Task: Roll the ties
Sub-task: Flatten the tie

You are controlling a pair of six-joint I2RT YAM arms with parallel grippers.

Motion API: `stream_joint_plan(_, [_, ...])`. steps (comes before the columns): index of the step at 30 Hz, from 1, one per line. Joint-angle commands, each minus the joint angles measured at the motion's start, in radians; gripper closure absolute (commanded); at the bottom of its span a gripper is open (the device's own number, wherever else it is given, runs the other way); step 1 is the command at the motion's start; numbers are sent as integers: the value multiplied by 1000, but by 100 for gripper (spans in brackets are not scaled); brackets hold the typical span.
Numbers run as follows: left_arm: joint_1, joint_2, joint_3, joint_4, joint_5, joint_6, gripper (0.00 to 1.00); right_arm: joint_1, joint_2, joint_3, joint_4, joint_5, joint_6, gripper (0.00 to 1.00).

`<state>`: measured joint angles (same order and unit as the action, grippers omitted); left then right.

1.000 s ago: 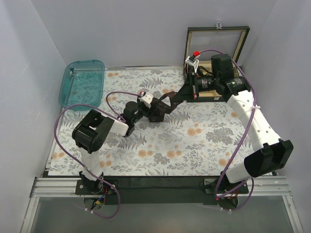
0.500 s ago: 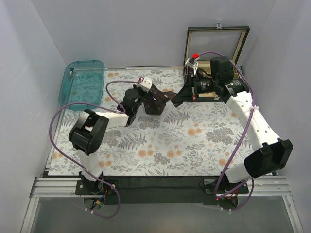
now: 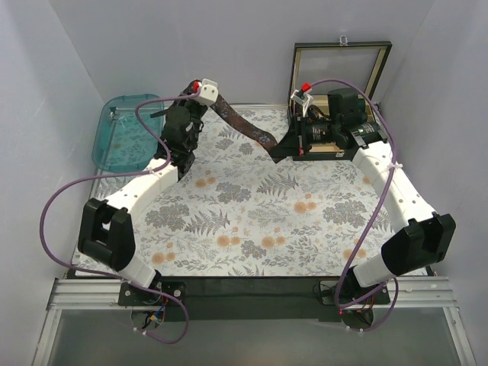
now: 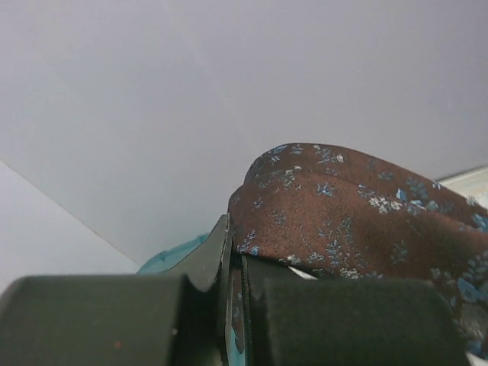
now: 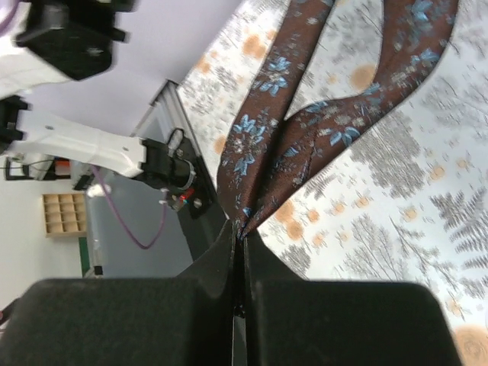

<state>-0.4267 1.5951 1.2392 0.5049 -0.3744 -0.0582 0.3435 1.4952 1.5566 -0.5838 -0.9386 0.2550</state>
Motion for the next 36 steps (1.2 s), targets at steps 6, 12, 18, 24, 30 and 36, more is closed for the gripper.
stream_joint_plan(6, [-148, -109, -349, -195, -53, -231, 89, -47, -50, -259, -97, 208, -175, 99])
stream_joint_plan(12, [-264, -89, -388, -342, -9, -546, 72, -73, -59, -340, -220, 473, -250, 99])
stream_joint_plan(18, [-277, -81, -320, -477, 23, -750, 33, -97, -61, -400, -289, 730, -312, 99])
stream_joint_plan(24, [-261, -98, -268, -618, -17, -816, 23, -118, -1, -472, -343, 865, -266, 99])
stream_joint_plan(30, [-143, -67, -253, -667, 34, -884, 23, -192, 72, -451, -387, 932, -189, 90])
stream_joint_plan(36, [-58, 49, -166, -710, 60, -884, 25, -274, 141, -371, -376, 972, -157, 70])
